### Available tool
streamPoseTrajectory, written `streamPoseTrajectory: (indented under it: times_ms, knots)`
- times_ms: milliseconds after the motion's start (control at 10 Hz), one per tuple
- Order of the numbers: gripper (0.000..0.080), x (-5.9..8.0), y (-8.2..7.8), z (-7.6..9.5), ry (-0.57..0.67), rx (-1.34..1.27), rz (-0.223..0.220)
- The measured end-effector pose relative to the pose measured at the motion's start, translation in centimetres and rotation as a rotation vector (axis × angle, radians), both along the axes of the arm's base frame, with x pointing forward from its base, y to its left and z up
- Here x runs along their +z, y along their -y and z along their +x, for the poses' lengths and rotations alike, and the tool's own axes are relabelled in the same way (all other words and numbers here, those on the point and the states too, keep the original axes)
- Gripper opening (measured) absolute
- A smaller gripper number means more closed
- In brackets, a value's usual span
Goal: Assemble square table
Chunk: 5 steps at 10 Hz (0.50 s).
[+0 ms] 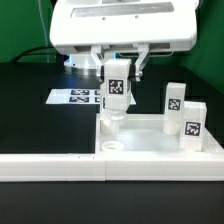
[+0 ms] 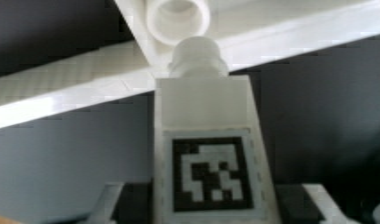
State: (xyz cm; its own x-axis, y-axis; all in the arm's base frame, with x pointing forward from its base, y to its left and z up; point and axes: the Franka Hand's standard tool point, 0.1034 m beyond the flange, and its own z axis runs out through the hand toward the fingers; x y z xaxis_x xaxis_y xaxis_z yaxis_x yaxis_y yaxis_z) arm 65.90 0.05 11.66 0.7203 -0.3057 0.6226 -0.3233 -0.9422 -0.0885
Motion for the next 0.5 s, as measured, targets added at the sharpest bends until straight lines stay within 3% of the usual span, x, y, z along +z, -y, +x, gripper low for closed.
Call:
streamPoseTrajectory:
  times_ms: [500]
  knots:
    - [0.029, -1.2, 1.2, 0.2, -0.024, 0.014, -0.027]
